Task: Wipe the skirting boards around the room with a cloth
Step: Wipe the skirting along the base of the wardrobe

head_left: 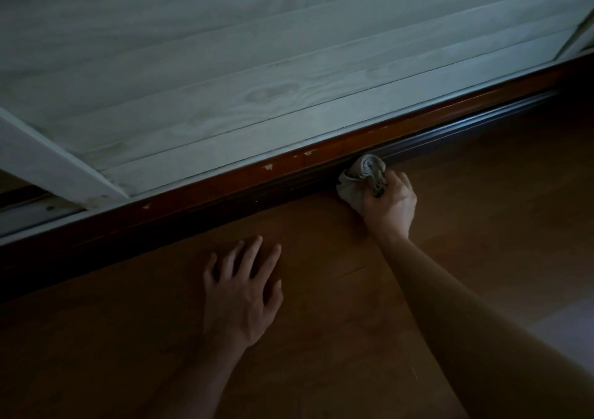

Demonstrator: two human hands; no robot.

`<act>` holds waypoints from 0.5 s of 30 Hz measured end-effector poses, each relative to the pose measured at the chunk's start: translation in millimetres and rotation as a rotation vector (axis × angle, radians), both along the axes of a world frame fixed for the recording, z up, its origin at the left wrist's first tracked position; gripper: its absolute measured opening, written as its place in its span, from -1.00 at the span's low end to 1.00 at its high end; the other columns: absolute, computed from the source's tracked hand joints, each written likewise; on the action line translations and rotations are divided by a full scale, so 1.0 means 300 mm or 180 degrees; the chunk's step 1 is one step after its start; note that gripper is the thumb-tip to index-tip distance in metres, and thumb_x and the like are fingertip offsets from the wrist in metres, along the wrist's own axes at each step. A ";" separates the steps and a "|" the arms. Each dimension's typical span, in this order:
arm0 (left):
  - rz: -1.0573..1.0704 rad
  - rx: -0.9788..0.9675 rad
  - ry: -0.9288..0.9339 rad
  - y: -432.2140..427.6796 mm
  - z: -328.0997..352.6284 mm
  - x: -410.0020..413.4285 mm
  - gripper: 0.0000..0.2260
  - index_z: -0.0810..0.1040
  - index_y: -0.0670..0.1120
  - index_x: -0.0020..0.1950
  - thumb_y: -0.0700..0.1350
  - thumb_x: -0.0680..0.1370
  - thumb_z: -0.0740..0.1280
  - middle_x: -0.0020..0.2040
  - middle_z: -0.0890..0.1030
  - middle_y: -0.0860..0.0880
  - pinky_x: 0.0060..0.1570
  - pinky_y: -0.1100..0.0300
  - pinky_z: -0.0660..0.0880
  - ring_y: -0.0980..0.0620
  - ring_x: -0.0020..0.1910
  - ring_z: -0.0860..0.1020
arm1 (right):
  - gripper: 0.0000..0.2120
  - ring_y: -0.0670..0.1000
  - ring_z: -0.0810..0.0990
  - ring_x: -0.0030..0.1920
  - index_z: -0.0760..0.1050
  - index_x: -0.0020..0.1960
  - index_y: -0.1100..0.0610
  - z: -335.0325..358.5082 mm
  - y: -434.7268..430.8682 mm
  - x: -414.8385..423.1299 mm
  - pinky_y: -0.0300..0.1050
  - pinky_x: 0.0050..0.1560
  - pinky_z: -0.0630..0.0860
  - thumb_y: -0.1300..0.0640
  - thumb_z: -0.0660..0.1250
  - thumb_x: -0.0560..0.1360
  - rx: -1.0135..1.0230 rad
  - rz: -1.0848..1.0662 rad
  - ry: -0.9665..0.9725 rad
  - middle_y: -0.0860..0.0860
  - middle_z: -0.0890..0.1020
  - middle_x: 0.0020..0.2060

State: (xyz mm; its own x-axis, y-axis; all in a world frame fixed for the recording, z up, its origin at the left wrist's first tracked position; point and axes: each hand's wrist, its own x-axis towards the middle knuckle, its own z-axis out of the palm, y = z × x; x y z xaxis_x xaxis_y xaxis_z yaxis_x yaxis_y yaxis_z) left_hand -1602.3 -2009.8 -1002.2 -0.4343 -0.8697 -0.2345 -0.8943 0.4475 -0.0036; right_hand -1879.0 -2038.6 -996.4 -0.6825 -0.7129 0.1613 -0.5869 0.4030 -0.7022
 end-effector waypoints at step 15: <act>0.0055 0.0106 0.0122 -0.004 -0.009 -0.002 -0.42 -0.08 0.32 0.58 0.32 0.55 -0.09 0.66 0.02 0.06 0.50 -0.29 0.03 -0.10 0.60 0.06 | -0.74 0.07 0.48 0.07 0.52 0.18 0.21 0.033 0.002 -0.158 -0.06 0.03 0.40 0.20 0.35 0.50 0.0133 -0.0343 -0.0131 0.12 0.53 0.12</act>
